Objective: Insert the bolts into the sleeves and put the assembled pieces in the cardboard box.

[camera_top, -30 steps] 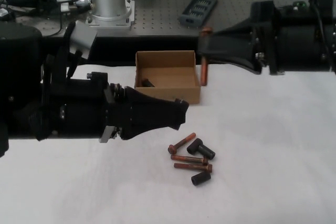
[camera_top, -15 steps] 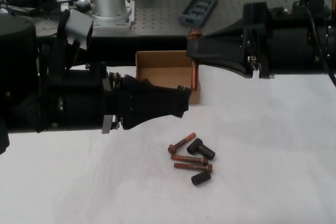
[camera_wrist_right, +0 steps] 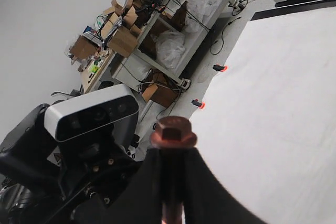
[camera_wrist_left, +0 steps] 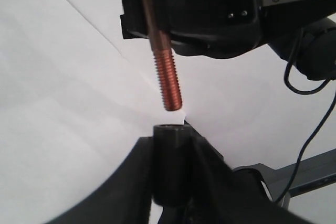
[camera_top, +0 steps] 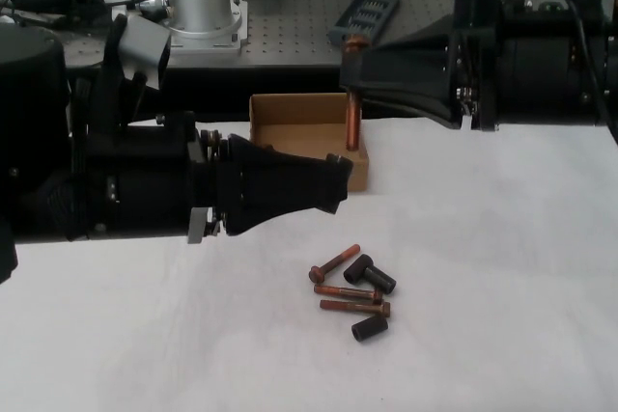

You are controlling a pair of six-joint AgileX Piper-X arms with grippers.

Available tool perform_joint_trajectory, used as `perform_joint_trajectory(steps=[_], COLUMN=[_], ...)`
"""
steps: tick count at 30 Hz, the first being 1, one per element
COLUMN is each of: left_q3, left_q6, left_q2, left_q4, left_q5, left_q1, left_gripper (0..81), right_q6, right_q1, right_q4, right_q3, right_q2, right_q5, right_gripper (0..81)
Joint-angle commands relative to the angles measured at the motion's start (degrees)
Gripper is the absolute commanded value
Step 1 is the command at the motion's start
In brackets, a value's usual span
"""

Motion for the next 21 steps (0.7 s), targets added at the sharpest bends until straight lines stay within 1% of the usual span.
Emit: perform_joint_trajectory(steps=[1, 21], left_q3=[-0.1, -0.1], left_q6=[-0.9, -3.5], left_q2=[-0.6, -0.6], left_q4=[-1.2, -1.8], left_q5=[-0.4, -0.5], left_q1=[0.0, 0.0], left_gripper=[0.6, 0.6], right_q6=[0.0, 0.0], right_q1=[0.1, 0.1], right_q4=[-1.1, -1.2], right_q3=[-0.1, -0.1], right_q2=[0.1, 0.1], right_q5=[-1.2, -3.4], right_gripper=[2.9, 2.9])
